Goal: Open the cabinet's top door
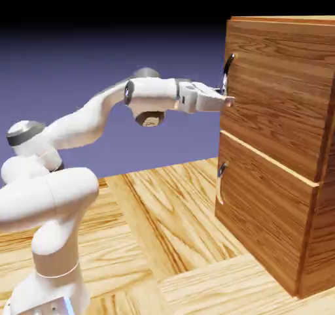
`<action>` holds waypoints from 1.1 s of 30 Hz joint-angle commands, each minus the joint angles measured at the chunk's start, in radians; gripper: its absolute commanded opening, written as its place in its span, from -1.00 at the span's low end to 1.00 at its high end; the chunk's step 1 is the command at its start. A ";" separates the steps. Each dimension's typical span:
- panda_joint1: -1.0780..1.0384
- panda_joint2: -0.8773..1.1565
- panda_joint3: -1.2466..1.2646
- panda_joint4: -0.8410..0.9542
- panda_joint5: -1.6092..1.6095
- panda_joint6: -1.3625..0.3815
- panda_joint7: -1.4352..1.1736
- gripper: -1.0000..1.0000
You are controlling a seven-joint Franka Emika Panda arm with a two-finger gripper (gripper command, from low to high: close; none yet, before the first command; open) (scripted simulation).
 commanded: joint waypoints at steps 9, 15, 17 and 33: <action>-0.008 0.004 -0.029 -0.056 0.110 -0.141 -0.111 -1.00; 0.109 0.005 -0.123 -0.272 0.138 -0.379 -0.254 -1.00; 0.133 0.004 -0.165 -0.336 0.129 -0.466 -0.293 -1.00; -0.003 -0.134 -0.589 -0.579 -0.141 -1.161 -0.547 -1.00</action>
